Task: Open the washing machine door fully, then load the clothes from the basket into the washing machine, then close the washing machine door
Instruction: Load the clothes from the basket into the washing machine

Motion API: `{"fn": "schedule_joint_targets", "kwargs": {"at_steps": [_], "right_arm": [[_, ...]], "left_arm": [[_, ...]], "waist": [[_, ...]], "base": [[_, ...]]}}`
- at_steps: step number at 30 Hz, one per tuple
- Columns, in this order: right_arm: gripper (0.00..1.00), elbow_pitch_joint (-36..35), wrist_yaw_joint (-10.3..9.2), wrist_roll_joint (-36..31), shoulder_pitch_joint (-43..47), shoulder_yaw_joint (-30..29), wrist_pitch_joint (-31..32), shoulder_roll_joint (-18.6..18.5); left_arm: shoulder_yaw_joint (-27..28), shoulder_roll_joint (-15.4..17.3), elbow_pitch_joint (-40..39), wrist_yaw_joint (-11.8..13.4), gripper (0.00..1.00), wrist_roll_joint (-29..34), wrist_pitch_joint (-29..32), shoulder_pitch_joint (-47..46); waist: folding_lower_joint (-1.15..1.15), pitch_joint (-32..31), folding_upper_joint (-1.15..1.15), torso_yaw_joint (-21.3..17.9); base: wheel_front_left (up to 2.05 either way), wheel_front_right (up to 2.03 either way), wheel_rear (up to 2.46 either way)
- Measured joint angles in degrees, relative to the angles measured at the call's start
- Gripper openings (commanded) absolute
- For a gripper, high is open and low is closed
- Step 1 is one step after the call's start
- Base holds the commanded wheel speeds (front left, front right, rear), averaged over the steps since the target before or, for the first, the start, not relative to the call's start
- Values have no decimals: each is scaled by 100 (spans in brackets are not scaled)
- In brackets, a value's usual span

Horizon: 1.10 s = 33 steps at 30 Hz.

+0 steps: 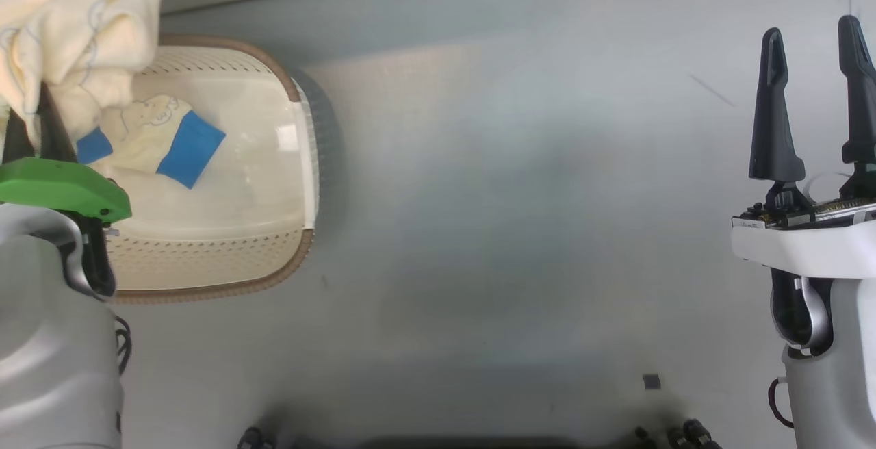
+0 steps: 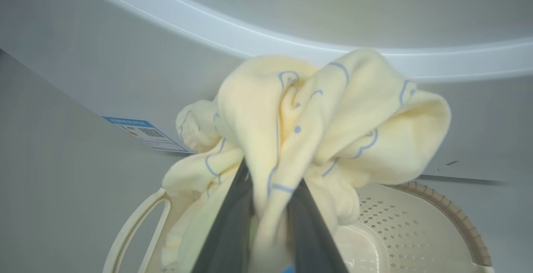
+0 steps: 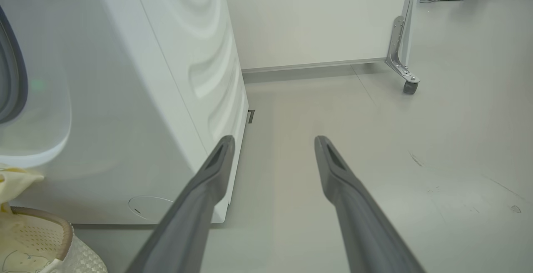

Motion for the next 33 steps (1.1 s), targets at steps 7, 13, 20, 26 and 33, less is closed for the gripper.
{"fn": "schedule_joint_targets", "kwargs": {"at_steps": [7,13,20,26,33], "right_arm": [[100,127,43,-1,148,-42,0,5],[100,305,45,-1,368,-21,0,74],[100,497,51,-1,480,149,0,105],[100,701,52,1,684,264,0,140],[100,923,62,20,935,400,0,226]], "left_arm": [[-112,-275,-658,-68,0,312,1,487],[-245,-319,-1178,-92,0,489,0,822],[-469,-338,-1626,-98,0,784,0,1293],[-564,-359,-1944,-149,0,811,0,1714],[-767,-361,-2251,-203,0,976,0,2237]], "waist": [[0,-580,0,243],[0,-1089,0,396],[0,-1688,0,484],[0,-2193,0,484],[0,-2775,0,437]], "base": [[0,0,0],[0,0,0],[0,0,0],[0,0,0],[0,0,0]]}}
